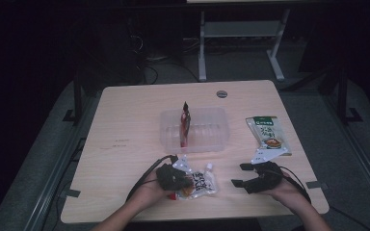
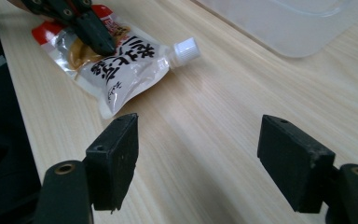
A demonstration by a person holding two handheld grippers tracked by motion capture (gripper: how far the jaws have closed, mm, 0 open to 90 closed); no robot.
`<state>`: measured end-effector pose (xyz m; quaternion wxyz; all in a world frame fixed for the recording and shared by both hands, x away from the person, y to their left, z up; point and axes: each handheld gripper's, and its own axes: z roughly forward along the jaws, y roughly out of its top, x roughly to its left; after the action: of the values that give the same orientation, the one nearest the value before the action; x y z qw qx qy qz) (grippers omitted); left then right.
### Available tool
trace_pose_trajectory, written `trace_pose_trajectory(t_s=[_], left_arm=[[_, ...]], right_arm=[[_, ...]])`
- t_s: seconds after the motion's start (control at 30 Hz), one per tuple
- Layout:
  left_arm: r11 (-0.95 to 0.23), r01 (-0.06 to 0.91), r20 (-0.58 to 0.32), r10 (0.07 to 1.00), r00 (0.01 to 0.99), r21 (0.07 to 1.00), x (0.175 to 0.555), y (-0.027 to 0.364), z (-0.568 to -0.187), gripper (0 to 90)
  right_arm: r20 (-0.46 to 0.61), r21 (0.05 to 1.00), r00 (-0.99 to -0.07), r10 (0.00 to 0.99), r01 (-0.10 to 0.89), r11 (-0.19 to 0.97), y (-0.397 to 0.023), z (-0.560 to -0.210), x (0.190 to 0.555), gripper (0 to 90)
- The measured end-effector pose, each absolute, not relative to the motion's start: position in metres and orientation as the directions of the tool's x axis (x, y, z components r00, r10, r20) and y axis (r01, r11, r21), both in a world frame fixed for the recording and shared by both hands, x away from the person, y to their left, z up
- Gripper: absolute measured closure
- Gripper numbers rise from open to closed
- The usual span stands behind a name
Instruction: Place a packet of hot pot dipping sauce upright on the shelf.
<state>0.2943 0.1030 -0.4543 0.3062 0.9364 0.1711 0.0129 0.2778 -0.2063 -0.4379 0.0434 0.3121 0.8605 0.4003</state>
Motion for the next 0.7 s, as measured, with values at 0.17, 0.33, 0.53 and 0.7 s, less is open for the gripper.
trace_pose_trajectory(t_s=[0.17,0.33,0.53,0.7], left_arm=[[-0.751,0.321,-0.084,0.337,0.938,0.577,0.294,0.104,-0.454,90.0],[-0.748,0.333,-0.093,0.344,0.934,0.574,0.293,0.108,-0.454,90.0],[-0.735,0.361,-0.122,0.359,0.925,0.574,0.292,0.115,-0.455,90.0],[-0.735,0.357,-0.119,0.356,0.927,0.576,0.292,0.115,-0.455,90.0]], right_arm=[[0.187,0.711,-0.808,0.559,0.504,0.490,-0.200,-0.439,0.277,28.4],[0.218,0.704,-0.814,0.538,0.513,0.491,-0.190,-0.441,0.277,28.4],[0.246,0.685,-0.826,0.507,0.518,0.512,-0.175,-0.445,0.279,28.6],[0.275,0.668,-0.835,0.476,0.522,0.531,-0.162,-0.449,0.280,29.8]])
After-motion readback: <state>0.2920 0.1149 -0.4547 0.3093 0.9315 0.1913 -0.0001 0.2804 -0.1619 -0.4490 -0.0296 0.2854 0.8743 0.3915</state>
